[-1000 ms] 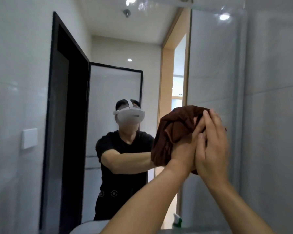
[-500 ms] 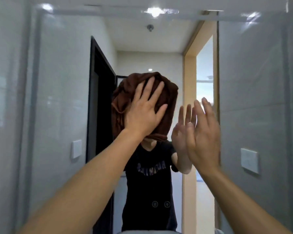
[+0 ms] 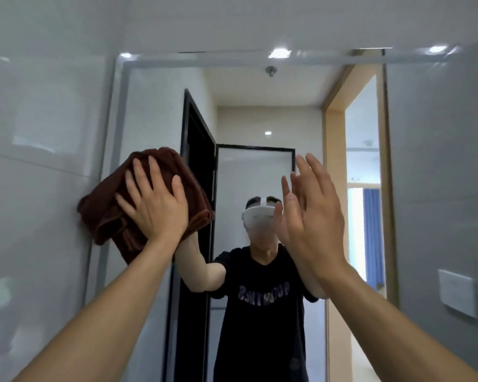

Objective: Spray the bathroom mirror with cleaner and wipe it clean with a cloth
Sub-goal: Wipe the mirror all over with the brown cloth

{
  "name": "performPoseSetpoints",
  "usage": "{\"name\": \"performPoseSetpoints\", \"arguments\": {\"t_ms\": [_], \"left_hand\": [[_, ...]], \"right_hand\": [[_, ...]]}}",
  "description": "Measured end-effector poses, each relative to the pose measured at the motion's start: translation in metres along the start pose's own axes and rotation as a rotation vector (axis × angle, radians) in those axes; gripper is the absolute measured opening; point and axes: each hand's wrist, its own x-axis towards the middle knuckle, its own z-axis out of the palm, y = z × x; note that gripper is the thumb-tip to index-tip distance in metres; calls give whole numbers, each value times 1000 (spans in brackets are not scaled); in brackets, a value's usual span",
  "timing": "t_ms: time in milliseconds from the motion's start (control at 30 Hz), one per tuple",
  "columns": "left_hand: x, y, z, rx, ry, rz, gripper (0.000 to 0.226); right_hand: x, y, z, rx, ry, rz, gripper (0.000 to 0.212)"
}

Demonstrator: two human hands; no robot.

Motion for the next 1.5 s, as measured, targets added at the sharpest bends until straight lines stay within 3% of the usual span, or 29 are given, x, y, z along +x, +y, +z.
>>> {"name": "performPoseSetpoints", "arguments": {"t_ms": [267,433,633,767,1067,1167,1300,1500], "left_hand": [[-17,210,21,-95,-29,241,65],[-46,346,32,-170,-131,424,66],[-60,431,40,-213,-295,876,65],[-18,423,38,-166,-239,1024,64],[21,336,28,-161,-113,601,64],[8,312,17,-236,-195,518,58],[23,284,-13,-350,-417,506,50],[47,239,-36,-418,-422,562,64]], "right_hand": [[22,64,-91,-130,-1,67,54],[42,108,-157,-259,25,72,54],[72,139,-206,-300,73,53,57],[85,136,-201,-277,62,34,57],[108,98,-138,-112,-14,28,50],[120,80,-119,-40,-42,47,44],[138,59,-95,-4,-82,87,43],[163,30,-74,-130,-82,136,51]]}}
